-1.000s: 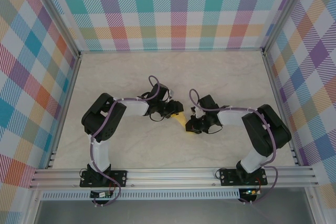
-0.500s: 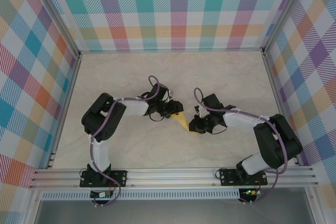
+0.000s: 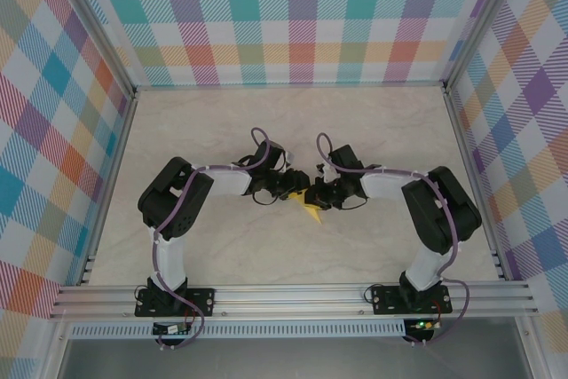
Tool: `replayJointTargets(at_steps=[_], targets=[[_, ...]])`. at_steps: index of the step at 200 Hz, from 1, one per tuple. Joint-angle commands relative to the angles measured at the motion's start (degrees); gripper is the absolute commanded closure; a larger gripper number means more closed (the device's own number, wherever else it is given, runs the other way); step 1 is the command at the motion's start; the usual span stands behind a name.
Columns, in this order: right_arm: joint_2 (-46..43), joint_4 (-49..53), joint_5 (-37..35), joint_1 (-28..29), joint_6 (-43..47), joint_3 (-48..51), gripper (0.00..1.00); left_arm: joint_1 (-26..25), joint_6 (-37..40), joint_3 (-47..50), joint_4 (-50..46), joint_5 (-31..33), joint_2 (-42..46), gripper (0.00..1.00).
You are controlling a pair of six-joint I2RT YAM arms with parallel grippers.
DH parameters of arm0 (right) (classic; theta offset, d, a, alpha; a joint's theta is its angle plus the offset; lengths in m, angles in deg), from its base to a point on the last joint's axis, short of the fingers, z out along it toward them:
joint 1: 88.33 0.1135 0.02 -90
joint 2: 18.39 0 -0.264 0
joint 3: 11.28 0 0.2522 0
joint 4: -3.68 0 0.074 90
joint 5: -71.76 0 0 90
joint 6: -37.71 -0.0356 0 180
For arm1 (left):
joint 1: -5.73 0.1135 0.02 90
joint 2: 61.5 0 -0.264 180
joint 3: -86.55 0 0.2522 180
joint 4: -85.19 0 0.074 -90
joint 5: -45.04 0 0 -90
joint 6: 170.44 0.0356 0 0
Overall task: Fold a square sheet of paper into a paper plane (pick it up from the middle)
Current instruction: Fold the wing for the fifth time at the center of the table.
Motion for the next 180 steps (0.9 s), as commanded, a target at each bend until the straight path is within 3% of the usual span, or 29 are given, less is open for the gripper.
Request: replayJointTargets(at_steps=[1, 48, 100, 129, 180], targets=[[2.0, -0.1, -2.4, 0.0, -0.8, -0.1, 0.89, -0.7, 1.7, 0.3, -3.7, 0.6, -4.7, 0.55], [3.7, 1.8, -5.7, -0.2, 0.0, 4.1, 0.94, -0.7, 2.8, -1.9, -5.5, 0.4, -2.4, 0.53], [4.0, 2.7, -6.0, -0.3, 0.2, 4.9, 0.95, -0.6, 4.8, -4.3, -9.4, 5.5, 7.9, 0.46], [4.6, 2.9, -5.9, -0.3, 0.0, 4.0, 0.95, -0.7, 1.7, 1.9, -4.5, 6.8, 10.7, 0.46], [4.9, 2.8, -5.8, -0.3, -1.0, 4.0, 0.95, -2.2, -3.9, 7.6, 7.8, 6.3, 7.1, 0.49]])
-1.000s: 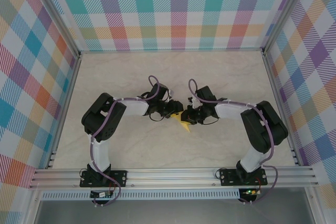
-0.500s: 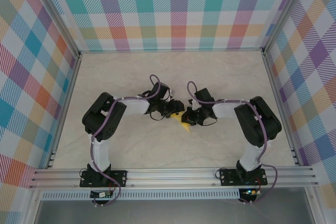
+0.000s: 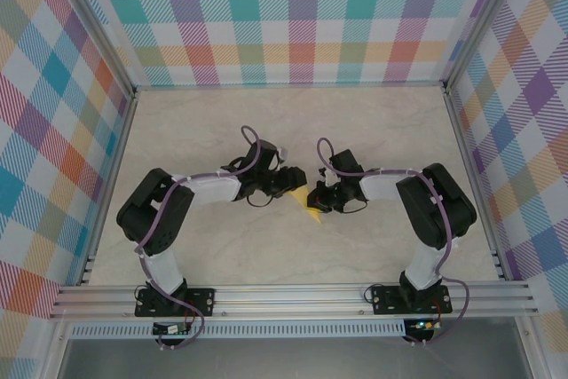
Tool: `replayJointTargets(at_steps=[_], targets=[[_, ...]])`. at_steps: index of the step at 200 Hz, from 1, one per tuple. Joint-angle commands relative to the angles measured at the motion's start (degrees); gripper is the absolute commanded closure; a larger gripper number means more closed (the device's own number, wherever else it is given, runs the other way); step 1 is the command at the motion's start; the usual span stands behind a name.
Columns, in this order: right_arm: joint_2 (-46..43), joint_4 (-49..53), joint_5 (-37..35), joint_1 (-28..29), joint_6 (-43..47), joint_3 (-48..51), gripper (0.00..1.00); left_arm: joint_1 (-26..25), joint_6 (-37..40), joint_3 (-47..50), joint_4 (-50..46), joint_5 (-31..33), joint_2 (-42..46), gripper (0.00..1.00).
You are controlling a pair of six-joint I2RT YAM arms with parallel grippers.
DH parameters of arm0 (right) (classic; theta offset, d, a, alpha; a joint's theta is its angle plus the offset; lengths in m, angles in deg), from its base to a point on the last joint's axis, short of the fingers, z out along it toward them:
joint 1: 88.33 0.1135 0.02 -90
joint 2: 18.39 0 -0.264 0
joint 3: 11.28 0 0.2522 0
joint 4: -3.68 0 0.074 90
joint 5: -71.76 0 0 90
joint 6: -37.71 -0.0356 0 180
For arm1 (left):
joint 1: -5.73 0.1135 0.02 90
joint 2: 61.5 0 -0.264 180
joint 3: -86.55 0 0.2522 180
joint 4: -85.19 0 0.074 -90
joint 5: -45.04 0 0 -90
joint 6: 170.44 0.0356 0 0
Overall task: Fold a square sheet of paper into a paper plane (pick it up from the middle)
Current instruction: Fold the wing for the fifth time at the center of the table.
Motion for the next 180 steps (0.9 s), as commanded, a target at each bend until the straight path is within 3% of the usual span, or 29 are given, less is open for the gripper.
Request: replayJointTargets(at_steps=[1, 79, 180], targets=[[2.9, 6.2, -4.1, 0.0, -0.9, 1.5, 0.95, -1.5, -2.8, 1.1, 6.5, 0.7, -2.5, 0.49], [3.7, 7.2, -4.6, 0.0, -0.5, 2.1, 0.95, -1.8, -3.9, 2.0, 11.0, 1.7, -3.6, 0.49], [3.8, 10.4, -6.0, 0.0, 1.1, 1.2, 0.97, 1.9, -4.0, 0.7, 5.0, 7.1, -7.5, 0.52]])
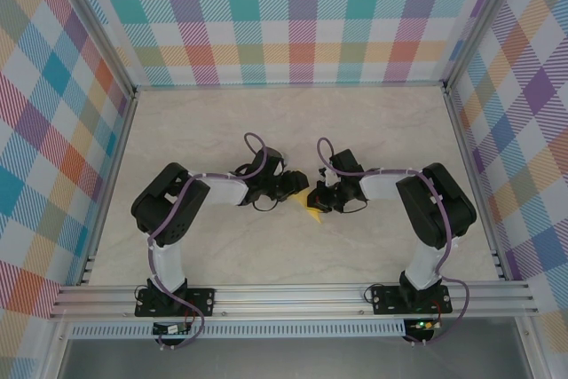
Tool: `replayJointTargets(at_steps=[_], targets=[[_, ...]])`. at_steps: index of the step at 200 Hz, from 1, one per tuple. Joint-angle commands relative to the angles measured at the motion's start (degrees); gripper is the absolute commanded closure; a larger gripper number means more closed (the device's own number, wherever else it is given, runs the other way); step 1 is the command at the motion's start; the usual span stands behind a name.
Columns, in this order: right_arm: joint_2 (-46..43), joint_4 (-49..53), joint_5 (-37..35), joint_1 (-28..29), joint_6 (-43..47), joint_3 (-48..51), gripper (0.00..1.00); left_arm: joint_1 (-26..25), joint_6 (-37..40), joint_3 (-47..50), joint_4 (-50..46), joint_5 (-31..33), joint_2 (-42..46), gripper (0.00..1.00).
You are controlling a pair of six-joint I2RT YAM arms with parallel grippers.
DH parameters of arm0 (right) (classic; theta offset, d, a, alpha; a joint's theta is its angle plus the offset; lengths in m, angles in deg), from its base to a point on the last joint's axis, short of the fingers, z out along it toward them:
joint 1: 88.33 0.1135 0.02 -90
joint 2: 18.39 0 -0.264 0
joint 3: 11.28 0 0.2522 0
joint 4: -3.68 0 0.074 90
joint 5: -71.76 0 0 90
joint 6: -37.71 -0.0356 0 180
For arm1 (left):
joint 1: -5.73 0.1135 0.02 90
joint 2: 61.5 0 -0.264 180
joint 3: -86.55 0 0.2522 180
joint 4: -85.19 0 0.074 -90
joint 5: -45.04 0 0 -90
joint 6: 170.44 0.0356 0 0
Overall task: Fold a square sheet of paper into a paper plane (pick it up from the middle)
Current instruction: Fold the wing for the fifth time at the center of the table.
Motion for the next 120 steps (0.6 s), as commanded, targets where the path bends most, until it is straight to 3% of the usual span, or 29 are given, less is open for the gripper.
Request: replayJointTargets(at_steps=[1, 77, 120], targets=[[3.6, 9.8, -6.1, 0.1, 1.0, 1.4, 0.97, 2.2, 0.4, 0.1, -2.8, 3.6, -2.0, 0.52], [3.3, 11.6, -6.3, 0.1, 2.3, 0.7, 0.97, 6.9, 4.8, -5.4, -15.7, 6.2, -3.8, 0.52], [3.7, 11.8, -6.0, 0.1, 2.6, 0.5, 0.97, 9.4, 6.1, -7.3, -17.1, 5.5, -5.4, 0.52]])
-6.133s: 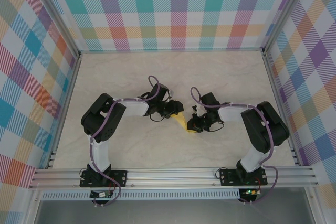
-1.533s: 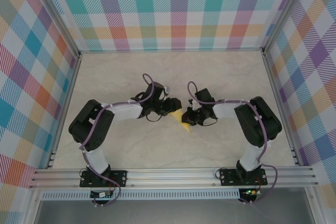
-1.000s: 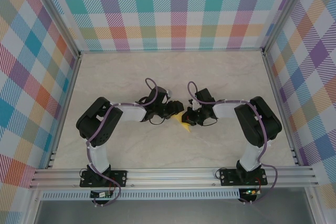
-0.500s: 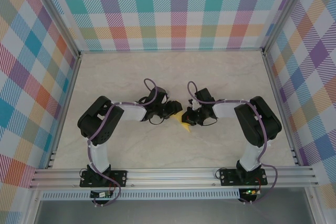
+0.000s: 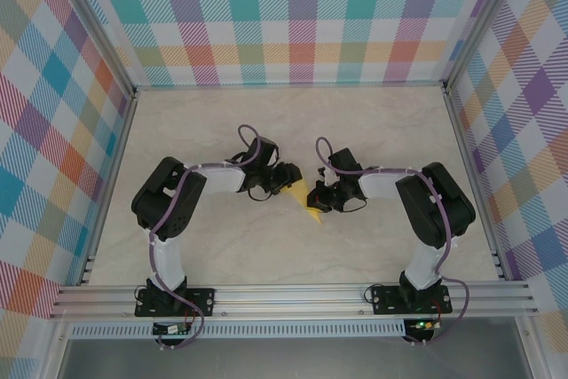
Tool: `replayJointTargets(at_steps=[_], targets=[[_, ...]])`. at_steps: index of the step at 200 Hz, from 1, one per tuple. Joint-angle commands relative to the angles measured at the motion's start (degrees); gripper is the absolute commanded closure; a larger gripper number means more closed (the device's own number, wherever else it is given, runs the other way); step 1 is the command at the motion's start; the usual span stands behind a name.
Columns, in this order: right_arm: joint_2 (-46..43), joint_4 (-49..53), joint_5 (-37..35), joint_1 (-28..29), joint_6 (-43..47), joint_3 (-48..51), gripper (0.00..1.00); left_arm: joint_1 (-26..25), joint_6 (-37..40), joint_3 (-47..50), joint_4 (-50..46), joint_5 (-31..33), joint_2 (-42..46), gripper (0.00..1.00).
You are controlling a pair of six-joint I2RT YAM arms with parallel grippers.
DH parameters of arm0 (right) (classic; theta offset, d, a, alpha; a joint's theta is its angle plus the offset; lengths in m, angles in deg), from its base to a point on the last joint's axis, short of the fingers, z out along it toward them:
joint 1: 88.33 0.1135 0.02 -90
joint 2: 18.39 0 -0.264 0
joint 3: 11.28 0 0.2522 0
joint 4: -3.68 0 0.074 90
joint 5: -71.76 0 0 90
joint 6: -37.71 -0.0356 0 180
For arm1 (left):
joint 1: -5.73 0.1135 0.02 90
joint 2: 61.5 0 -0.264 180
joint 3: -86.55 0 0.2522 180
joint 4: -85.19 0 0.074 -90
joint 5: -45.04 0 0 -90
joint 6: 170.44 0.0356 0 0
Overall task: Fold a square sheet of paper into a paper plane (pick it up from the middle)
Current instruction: Fold the wing for the fifth time at the center of the table.
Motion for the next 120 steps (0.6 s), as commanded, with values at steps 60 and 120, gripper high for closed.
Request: replayJointTargets(at_steps=[60, 120], targets=[[3.9, 9.0, -4.6, 0.0, 1.7, 1.7, 0.97, 9.7, 8.4, -6.1, -10.4, 4.4, -4.4, 0.51], [4.3, 8.7, -3.5, 0.1, 1.5, 0.7, 0.96, 11.0, 9.7, -8.4, -13.9, 3.8, 1.9, 0.51]])
